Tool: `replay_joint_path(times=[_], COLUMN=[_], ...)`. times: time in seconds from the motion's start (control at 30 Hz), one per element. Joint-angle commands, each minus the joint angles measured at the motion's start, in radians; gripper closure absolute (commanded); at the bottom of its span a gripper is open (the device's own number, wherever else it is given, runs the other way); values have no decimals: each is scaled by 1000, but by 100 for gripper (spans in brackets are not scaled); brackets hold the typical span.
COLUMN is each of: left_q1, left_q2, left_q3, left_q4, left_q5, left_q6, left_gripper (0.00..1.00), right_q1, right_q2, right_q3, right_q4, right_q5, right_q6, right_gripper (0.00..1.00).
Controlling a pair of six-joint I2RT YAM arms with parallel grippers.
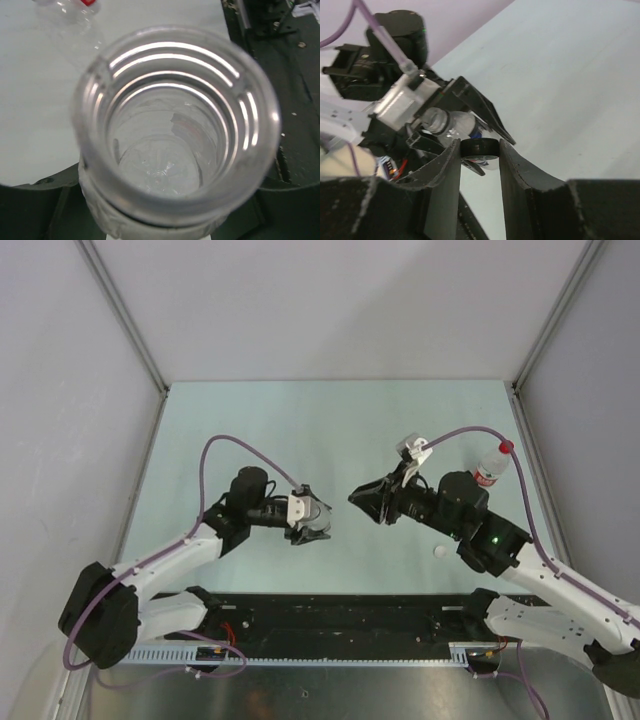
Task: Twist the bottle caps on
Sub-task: Pick up the plastic bottle at the center of the board, then place the bottle cap at the center of the board.
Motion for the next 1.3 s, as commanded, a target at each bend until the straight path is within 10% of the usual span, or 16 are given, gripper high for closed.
replay_joint_path(times=[0.0,0.93,1.27], left_q1=[0,-149,-148], left_q2=[11,171,132], left_q3=[34,107,75], left_q4=[-112,-115,-121], left_q5=[112,-374,-200], left_q6=[79,23,17], left_gripper=[49,44,43], right_q1=[-3,74,79], right_q2=[18,226,173], right_q3=[39,124,100], right_q4=[-33,-135,-28], right_q5=[-132,-42,-97], right_q6=[58,-17,-45], right_gripper=[94,100,100])
